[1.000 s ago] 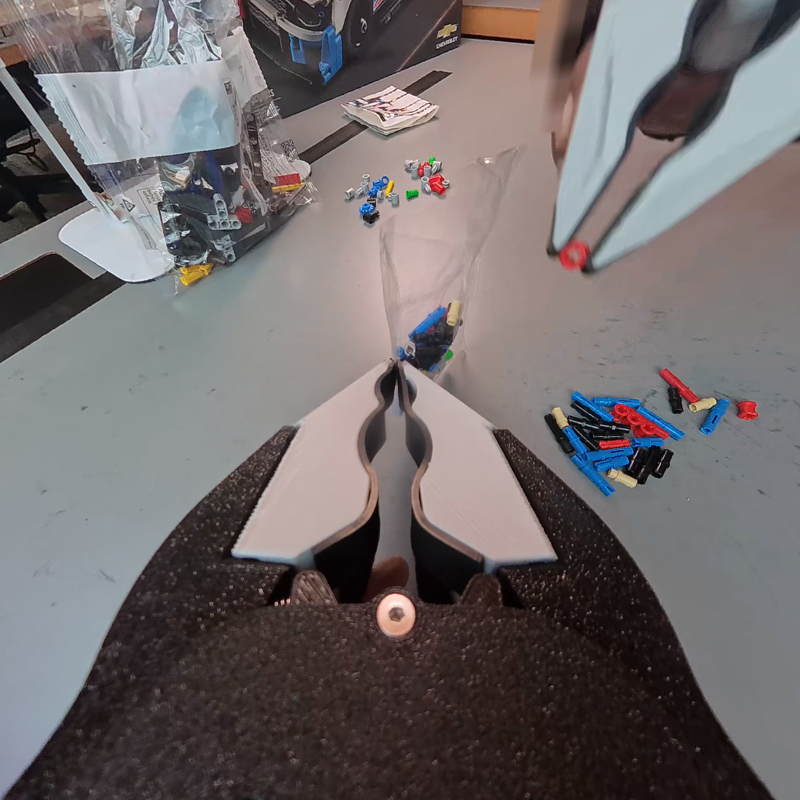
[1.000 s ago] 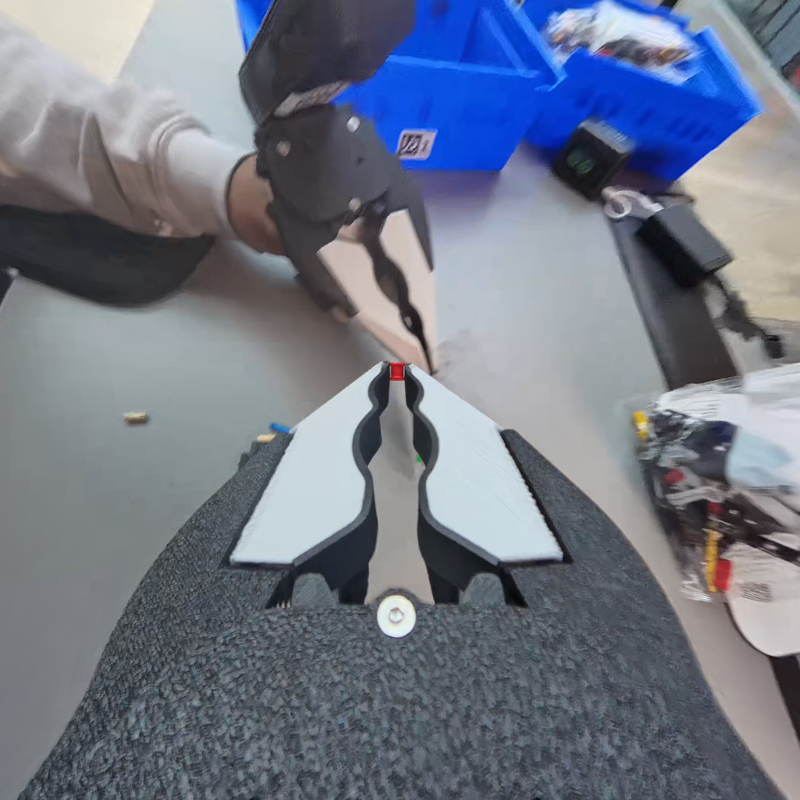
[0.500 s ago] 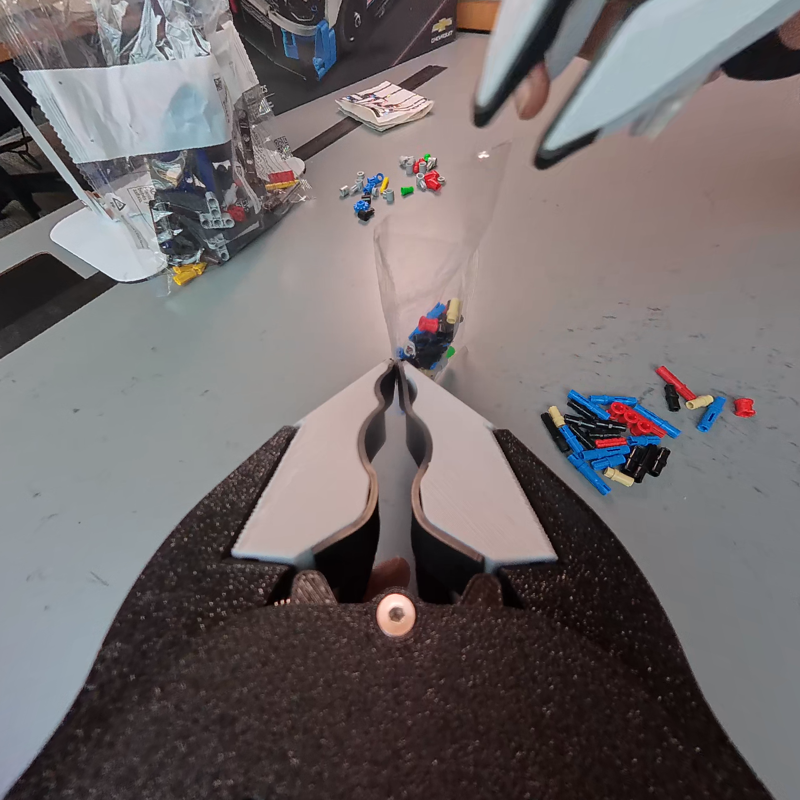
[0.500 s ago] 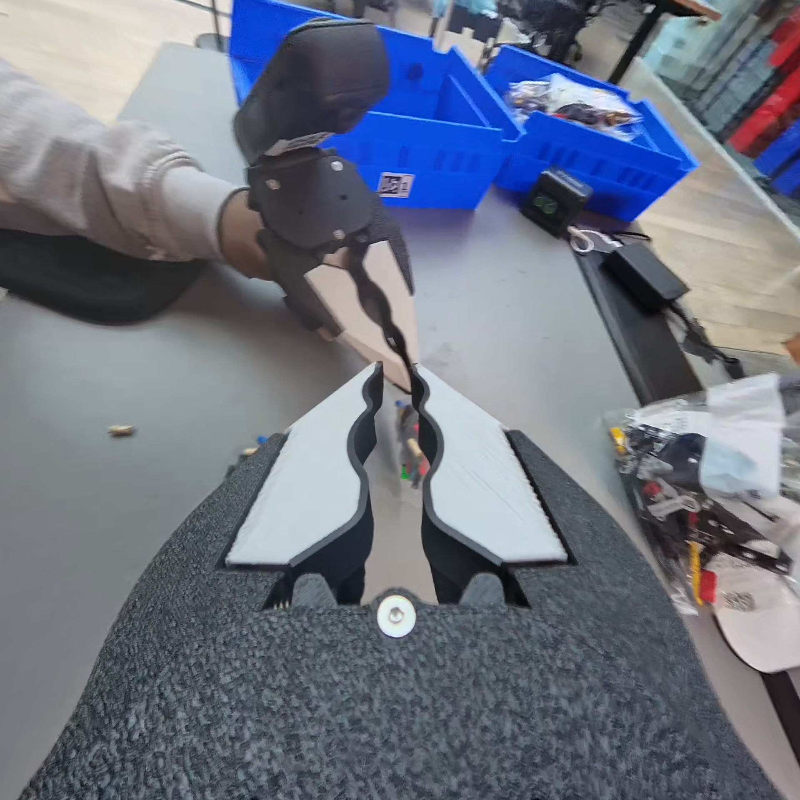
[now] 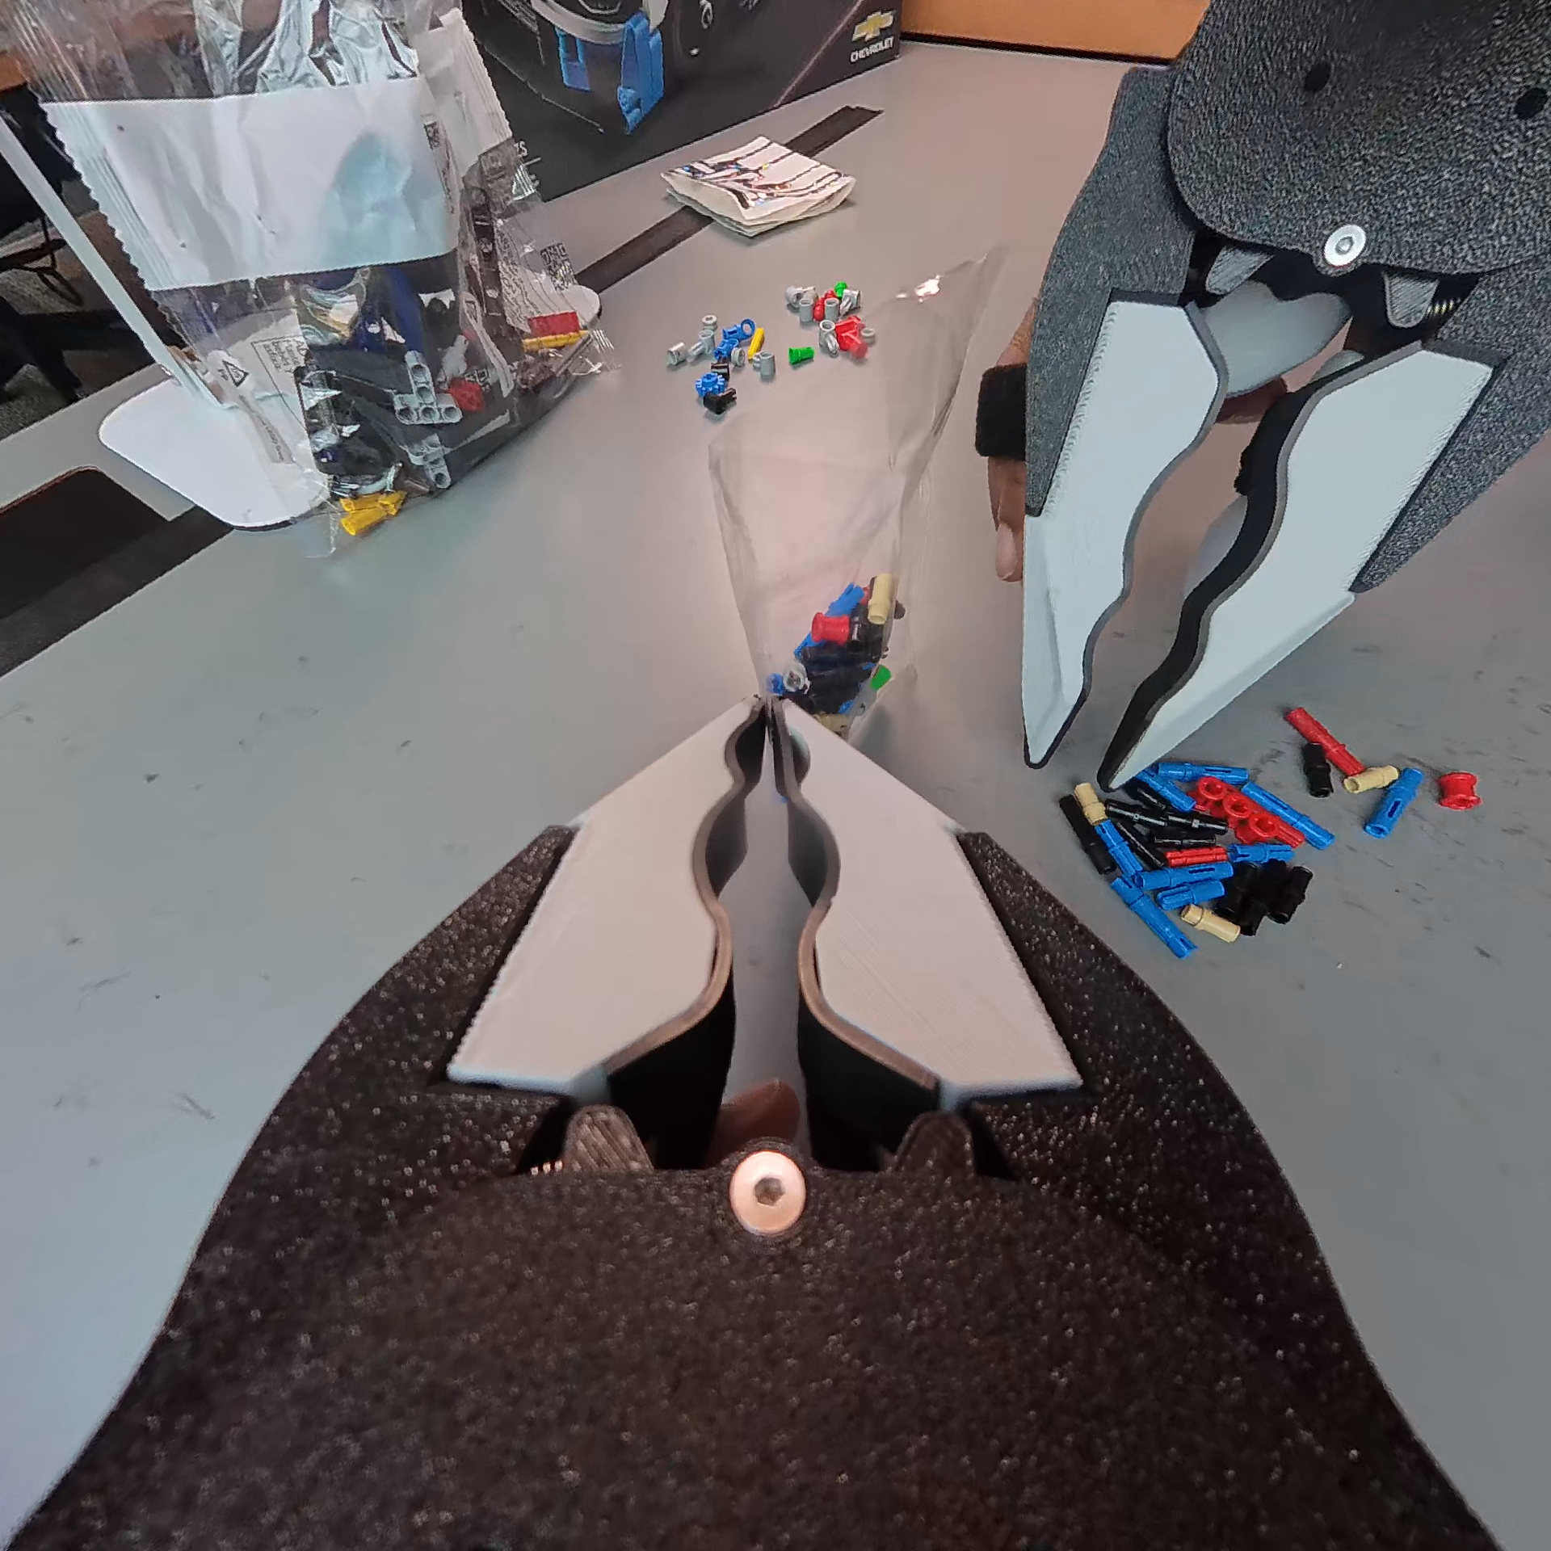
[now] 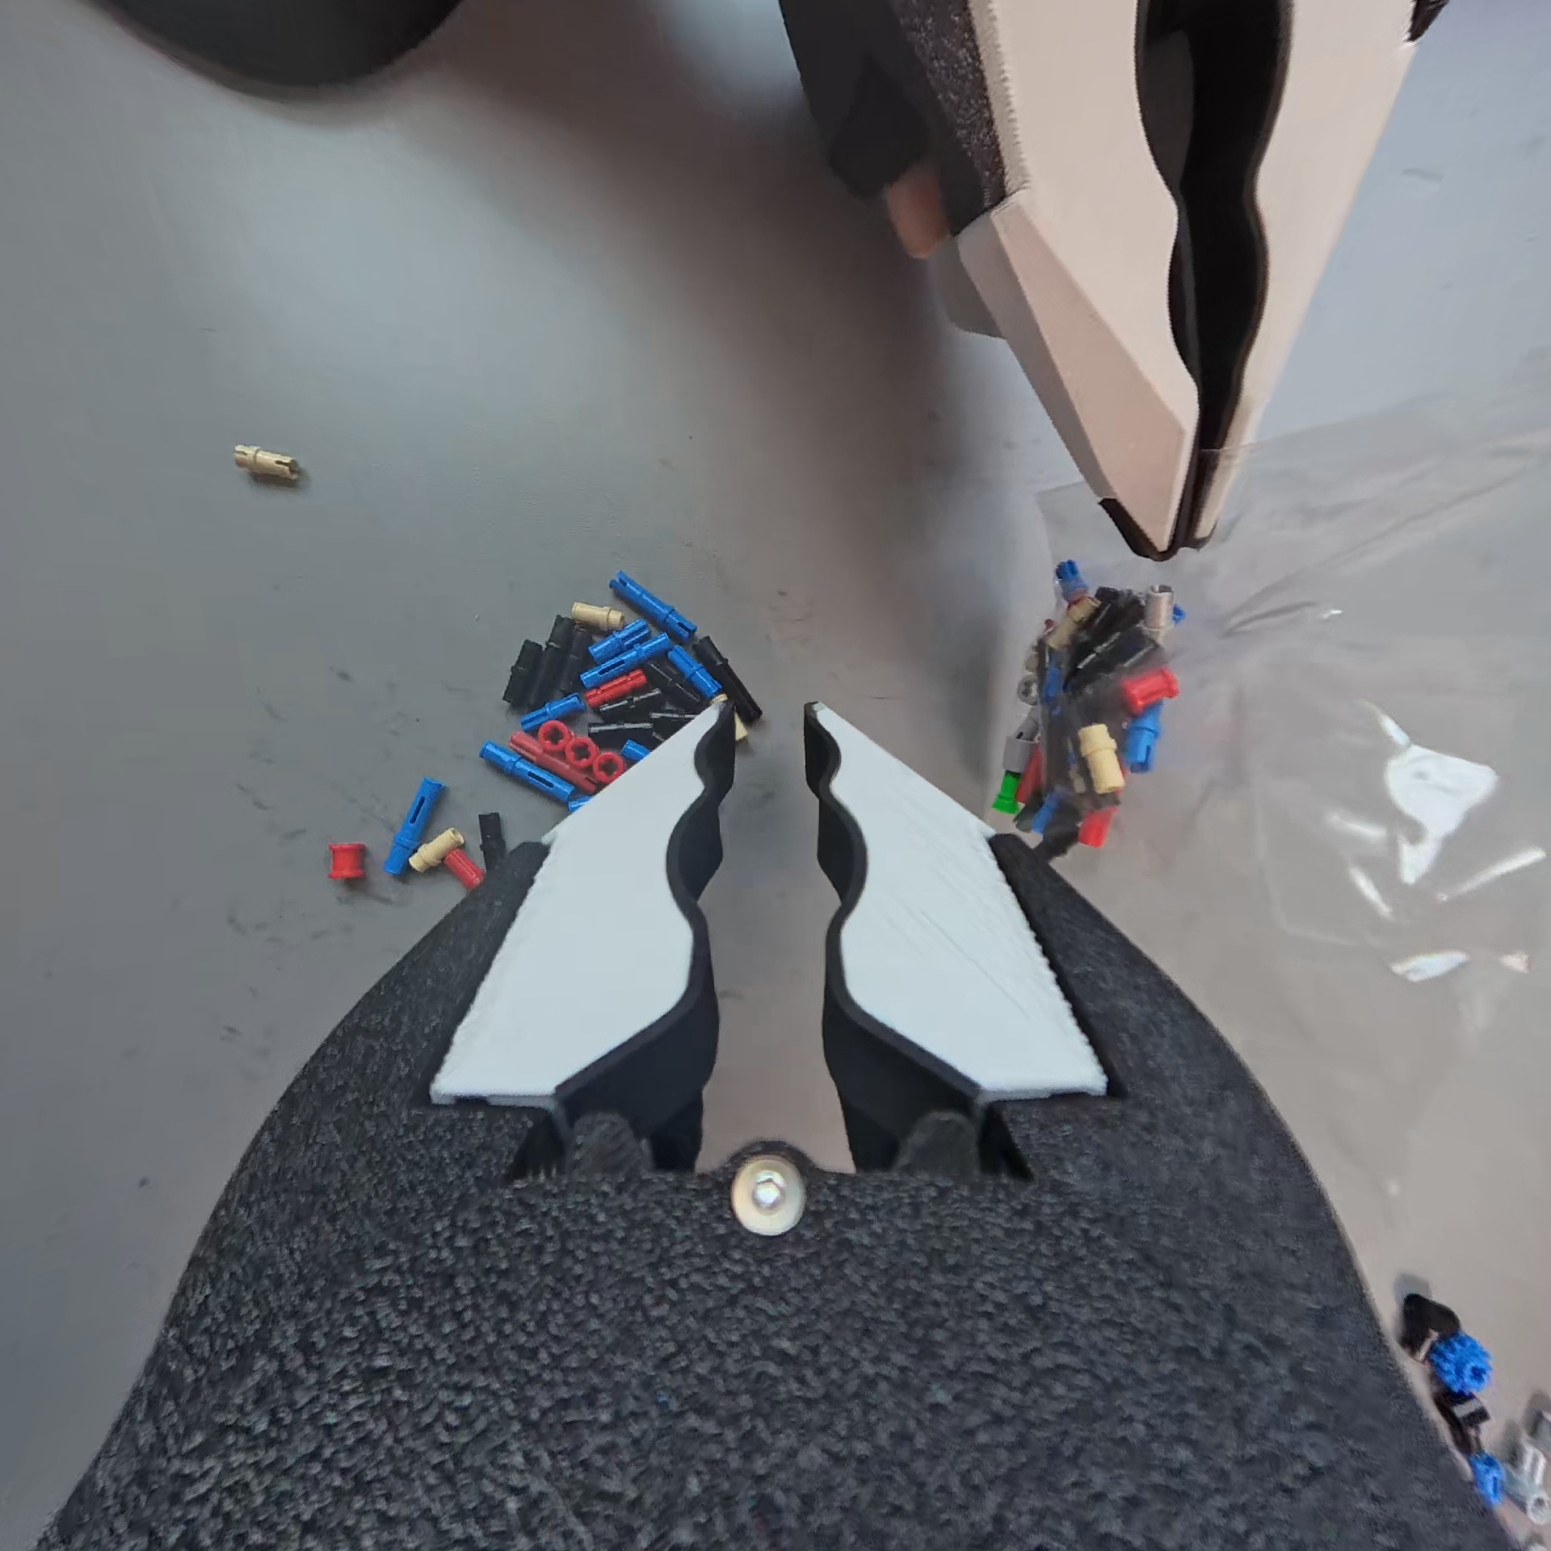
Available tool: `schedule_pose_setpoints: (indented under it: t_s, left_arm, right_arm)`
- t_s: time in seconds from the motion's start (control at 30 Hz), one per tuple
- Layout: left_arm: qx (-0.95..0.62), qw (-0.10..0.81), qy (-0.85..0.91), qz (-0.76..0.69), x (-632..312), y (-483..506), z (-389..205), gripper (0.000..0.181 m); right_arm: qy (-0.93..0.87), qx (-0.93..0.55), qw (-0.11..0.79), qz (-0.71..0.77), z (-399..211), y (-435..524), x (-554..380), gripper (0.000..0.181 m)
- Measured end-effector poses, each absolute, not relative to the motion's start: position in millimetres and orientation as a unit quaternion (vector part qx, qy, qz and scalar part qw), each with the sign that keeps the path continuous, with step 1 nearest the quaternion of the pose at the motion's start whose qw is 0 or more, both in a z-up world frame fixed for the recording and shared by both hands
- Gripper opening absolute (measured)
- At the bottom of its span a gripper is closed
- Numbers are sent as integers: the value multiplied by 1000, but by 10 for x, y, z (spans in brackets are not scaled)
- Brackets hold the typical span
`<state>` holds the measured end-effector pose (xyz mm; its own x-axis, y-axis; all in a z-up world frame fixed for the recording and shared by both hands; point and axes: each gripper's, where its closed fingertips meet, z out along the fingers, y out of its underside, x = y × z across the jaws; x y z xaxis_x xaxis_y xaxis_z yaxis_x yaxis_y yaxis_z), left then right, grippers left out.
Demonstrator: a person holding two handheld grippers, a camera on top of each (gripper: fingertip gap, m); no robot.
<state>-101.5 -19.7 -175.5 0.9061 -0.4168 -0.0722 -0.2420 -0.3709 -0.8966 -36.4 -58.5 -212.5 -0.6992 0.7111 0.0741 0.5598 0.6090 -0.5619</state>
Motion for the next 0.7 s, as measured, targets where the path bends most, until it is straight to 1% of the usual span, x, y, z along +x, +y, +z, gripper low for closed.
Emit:
schedule_pose_setpoints:
  t_s: [0.13,0.47,0.7]
  left_arm:
    - [-825,523,198,-85,-1026,-197,-1758,2]
    - [-824,524,197,-86,-1032,-197,-1748,2]
    - [-826,521,197,-88,-1031,-197,-1759,2]
  right_arm:
    - [-894,-345,128,255,-2184,-606,-343,21]
    - [-907,-322,102,254,-2241,-633,-342,18]
    - [-903,-326,99,261,-2247,-656,-340,5]
